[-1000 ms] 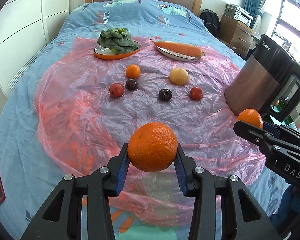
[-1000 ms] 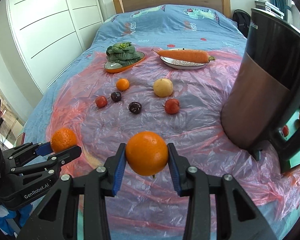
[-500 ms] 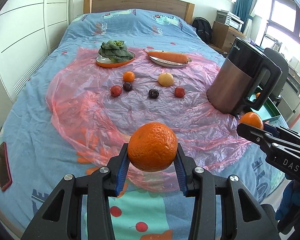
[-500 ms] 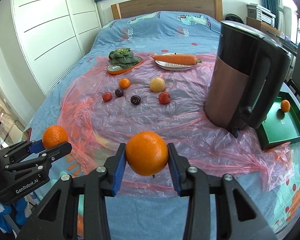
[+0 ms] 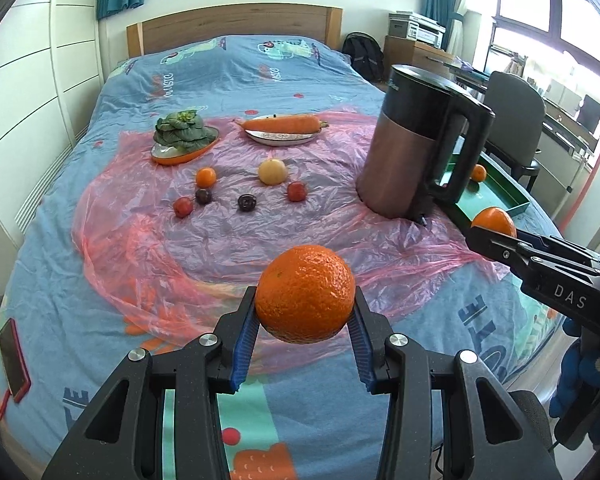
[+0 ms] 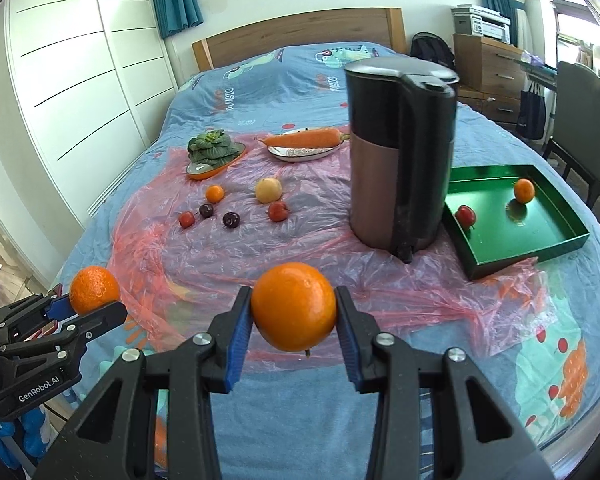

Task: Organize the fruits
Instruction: 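Carry both oranges over the green tray with both tools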

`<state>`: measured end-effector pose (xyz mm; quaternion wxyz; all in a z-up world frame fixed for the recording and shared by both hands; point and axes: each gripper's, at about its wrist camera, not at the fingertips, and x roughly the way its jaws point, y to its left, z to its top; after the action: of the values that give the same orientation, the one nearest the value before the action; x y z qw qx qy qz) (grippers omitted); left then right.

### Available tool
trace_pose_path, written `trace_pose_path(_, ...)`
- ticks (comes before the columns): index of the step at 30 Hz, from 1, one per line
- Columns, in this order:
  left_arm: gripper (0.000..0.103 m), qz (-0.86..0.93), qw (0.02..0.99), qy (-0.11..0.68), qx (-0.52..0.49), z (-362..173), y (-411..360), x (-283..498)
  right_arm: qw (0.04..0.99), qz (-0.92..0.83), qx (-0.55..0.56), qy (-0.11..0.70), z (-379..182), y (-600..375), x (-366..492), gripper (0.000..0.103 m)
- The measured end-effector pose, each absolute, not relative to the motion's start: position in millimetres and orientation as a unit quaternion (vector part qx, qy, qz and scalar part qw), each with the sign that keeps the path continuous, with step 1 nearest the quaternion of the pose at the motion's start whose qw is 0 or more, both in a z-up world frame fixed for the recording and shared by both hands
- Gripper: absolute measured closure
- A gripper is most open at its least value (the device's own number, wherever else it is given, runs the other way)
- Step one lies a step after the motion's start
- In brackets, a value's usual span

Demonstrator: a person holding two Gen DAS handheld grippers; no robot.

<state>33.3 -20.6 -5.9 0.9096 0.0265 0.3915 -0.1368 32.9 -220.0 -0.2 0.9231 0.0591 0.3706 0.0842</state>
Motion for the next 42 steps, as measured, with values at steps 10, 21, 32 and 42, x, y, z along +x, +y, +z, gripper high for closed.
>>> trace_pose_path(10, 0.066, -0.211, 0.890, 0.395, 0.084, -2, -118, 25, 0.929, 0.006, 0.094, 0.359, -2, -317, 19, 0.064)
trace_pose_path(21, 0.066, -0.282, 0.866, 0.386, 0.145, 5, -217, 30, 0.931, -0.068, 0.124, 0.337, 5, -425, 27, 0.064)
trace_pose_path(32, 0.066, -0.331, 0.844, 0.380, 0.184, 4, -317, 74, 0.927, -0.105, 0.110, 0.341, -7, -510, 86, 0.064)
trace_pose_path(42, 0.066, -0.324, 0.835, 0.406, 0.183, -22, -399, 159, 0.919, -0.123, 0.081, 0.367, -34, -569, 179, 0.064)
